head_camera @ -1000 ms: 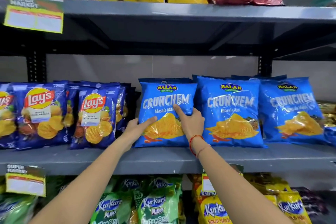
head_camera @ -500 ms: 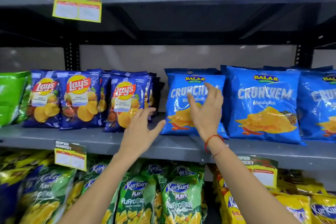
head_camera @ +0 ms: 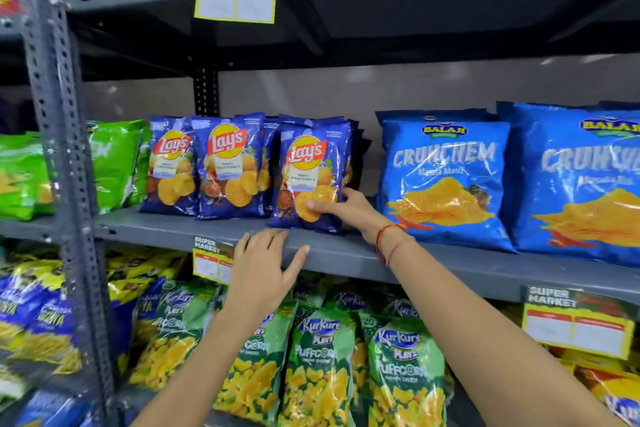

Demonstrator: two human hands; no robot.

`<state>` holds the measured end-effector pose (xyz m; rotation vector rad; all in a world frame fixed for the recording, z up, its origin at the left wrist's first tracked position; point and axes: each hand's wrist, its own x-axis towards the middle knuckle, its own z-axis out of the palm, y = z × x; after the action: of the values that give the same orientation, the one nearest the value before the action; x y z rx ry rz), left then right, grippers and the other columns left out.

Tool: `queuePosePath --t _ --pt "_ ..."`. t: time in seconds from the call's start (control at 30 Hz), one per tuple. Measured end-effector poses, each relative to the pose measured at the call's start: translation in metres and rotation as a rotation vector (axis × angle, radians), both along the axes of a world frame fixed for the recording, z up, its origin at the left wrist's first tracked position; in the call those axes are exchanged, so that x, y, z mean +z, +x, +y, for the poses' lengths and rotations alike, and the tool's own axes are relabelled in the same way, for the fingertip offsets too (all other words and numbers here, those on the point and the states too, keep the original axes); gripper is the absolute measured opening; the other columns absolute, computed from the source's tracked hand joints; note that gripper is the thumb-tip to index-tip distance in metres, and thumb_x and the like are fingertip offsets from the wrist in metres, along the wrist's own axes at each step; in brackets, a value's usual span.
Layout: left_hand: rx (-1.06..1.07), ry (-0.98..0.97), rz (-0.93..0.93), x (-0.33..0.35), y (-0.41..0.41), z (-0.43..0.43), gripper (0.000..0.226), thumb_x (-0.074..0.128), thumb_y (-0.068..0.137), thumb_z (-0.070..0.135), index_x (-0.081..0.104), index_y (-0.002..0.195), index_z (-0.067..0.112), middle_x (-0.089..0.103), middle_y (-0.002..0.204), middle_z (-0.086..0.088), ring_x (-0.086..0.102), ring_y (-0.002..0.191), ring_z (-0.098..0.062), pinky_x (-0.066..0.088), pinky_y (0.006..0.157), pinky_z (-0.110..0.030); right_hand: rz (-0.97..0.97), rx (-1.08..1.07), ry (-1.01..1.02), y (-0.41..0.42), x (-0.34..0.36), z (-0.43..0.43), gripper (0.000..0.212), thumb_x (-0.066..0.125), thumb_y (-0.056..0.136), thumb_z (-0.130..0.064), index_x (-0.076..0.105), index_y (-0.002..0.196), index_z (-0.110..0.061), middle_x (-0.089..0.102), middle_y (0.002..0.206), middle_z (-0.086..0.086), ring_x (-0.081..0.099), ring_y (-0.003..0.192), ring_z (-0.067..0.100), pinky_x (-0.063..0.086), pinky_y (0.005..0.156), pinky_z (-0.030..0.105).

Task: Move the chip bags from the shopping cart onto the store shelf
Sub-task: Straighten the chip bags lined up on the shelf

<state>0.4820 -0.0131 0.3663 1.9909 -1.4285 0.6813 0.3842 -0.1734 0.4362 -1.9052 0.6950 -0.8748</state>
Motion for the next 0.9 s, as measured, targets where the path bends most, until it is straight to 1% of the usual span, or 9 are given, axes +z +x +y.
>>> queuePosePath --t 0.07,0.13,0.23,0.33,0.43,0.53,0.63,0.8,0.9 --pt "-0.022 -0.036 -0.011 -0.007 0.002 0.000 0.068 0.023 0.087 0.057 0.056 0.124 0.010 0.062 0.125 -0.006 0.053 0.119 -0.024 0.030 0.110 -0.043 -0.006 0.025 0.005 0.004 0.000 -0.002 0.046 0.085 0.066 -0.029 0.066 0.107 -0.018 0.070 0.117 0.003 0.063 0.110 0.018 0.047 0.099 0.032" --pt "-0.039 -0.065 -0.020 -0.012 0.003 0.000 0.062 0.028 0.089 0.053 0.057 0.122 0.010 0.063 0.122 -0.007 0.054 0.117 -0.025 0.031 0.108 -0.042 -0.024 0.007 -0.003 0.008 0.000 0.000 0.055 0.086 0.064 -0.026 0.066 0.113 -0.012 0.070 0.116 0.005 0.063 0.112 0.022 0.047 0.103 0.038" --pt "-0.038 -0.089 -0.020 -0.014 0.004 -0.001 0.056 0.032 0.090 0.050 0.059 0.119 0.010 0.065 0.117 -0.008 0.056 0.113 -0.026 0.032 0.106 -0.043 -0.062 -0.002 -0.021 0.013 -0.001 0.004 0.058 0.086 0.064 -0.020 0.064 0.116 -0.009 0.069 0.118 0.009 0.062 0.113 0.024 0.046 0.104 0.041" --pt "-0.036 -0.108 -0.010 -0.015 0.003 -0.003 0.054 0.034 0.090 0.049 0.060 0.116 0.009 0.066 0.115 -0.008 0.057 0.111 -0.027 0.032 0.105 -0.043 -0.096 -0.038 -0.087 0.019 -0.002 0.007 0.056 0.086 0.065 -0.017 0.064 0.115 -0.009 0.070 0.118 0.010 0.062 0.112 0.023 0.047 0.102 0.039" --pt "-0.035 -0.118 -0.006 -0.017 0.004 -0.004 0.054 0.034 0.090 0.049 0.061 0.115 0.009 0.066 0.114 -0.008 0.057 0.111 -0.026 0.032 0.106 -0.042 -0.098 -0.111 -0.144 0.025 -0.003 0.008 0.059 0.086 0.065 -0.021 0.062 0.117 -0.007 0.069 0.119 0.011 0.061 0.113 0.023 0.047 0.101 0.036" --pt "-0.032 -0.121 0.004 -0.017 0.005 -0.005 0.054 0.034 0.090 0.049 0.060 0.115 0.009 0.065 0.115 -0.008 0.056 0.113 -0.025 0.027 0.108 -0.039 -0.032 -0.176 -0.215 0.029 -0.005 0.007 0.061 0.086 0.065 -0.030 0.060 0.114 -0.004 0.068 0.118 0.014 0.061 0.111 0.027 0.049 0.098 0.039" --pt "-0.040 -0.131 0.007 -0.018 0.005 -0.006 0.054 0.033 0.090 0.050 0.060 0.115 0.010 0.065 0.115 -0.007 0.056 0.113 -0.025 0.026 0.109 -0.039 0.032 -0.227 -0.267 0.031 -0.004 0.006 0.063 0.085 0.063 -0.041 0.059 0.107 -0.003 0.069 0.109 0.014 0.063 0.101 0.029 0.051 0.091 0.044" --pt "-0.044 -0.135 0.007 -0.020 0.006 -0.008 0.056 0.032 0.090 0.050 0.059 0.116 0.010 0.064 0.116 -0.008 0.055 0.114 -0.025 0.025 0.110 -0.040 0.057 -0.270 -0.280 0.026 -0.006 0.009 0.065 0.082 0.062 -0.050 0.055 0.102 -0.007 0.060 0.093 0.006 0.060 0.096 0.026 0.050 0.082 0.039" --pt "-0.048 -0.123 -0.002 -0.020 0.007 -0.008 0.057 0.030 0.089 0.051 0.058 0.117 0.010 0.063 0.118 -0.008 0.053 0.116 -0.025 0.024 0.110 -0.040 0.026 -0.278 -0.288 0.020 -0.008 0.015 0.076 0.081 0.062 -0.053 0.050 0.114 -0.008 0.062 0.107 0.009 0.058 0.106 0.027 0.050 0.089 0.041"
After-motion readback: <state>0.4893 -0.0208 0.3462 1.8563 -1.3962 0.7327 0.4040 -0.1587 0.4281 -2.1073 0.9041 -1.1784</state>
